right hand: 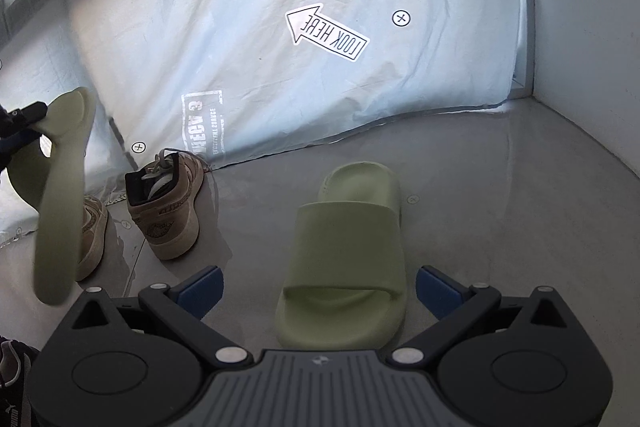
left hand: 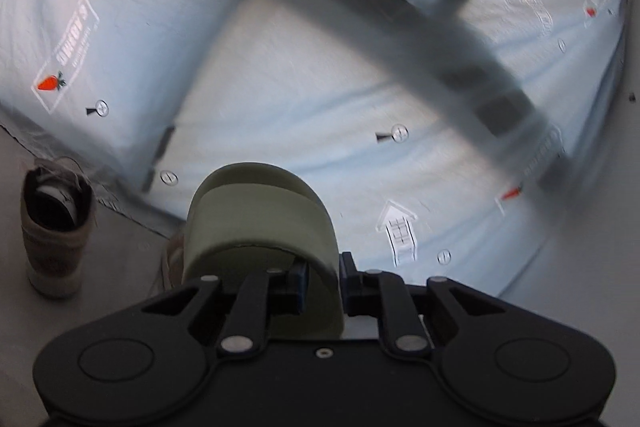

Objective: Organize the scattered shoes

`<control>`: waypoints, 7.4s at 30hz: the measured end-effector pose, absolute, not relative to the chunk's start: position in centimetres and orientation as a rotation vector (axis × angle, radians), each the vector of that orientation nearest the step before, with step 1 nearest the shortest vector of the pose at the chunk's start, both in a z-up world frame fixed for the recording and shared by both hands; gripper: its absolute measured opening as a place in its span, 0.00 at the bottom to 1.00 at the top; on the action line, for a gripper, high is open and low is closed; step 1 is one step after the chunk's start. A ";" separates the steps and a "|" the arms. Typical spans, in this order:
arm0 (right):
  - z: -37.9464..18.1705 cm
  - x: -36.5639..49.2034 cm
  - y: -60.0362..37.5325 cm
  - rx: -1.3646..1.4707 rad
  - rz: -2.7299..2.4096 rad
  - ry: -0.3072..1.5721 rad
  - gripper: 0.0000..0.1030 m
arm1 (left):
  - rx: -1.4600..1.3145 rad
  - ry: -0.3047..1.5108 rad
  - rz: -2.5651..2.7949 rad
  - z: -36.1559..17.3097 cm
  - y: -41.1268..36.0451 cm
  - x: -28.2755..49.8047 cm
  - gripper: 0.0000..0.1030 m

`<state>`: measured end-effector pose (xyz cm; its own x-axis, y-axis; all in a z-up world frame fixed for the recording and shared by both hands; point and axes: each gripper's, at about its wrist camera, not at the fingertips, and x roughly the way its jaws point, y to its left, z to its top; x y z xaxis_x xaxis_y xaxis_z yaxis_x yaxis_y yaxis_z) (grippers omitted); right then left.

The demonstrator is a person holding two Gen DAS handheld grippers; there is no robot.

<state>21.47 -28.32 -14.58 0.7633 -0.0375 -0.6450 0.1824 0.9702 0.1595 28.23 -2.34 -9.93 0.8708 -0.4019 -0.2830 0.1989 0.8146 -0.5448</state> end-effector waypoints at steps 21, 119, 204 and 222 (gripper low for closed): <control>-17.0 20.4 -33.9 0.318 -0.284 0.732 0.99 | -0.263 0.708 -0.339 -19.3 -15.7 38.3 0.15; -20.0 19.1 -25.1 -0.306 -0.156 0.837 0.97 | -0.496 0.642 -0.218 -13.0 2.6 23.6 0.57; -15.4 22.8 -38.7 0.107 -0.056 0.843 1.00 | -0.428 0.713 -0.205 -13.6 1.4 22.6 0.69; -19.7 38.8 -46.9 -0.034 0.011 0.889 1.00 | -0.272 0.815 -0.306 -15.4 -4.3 24.8 0.76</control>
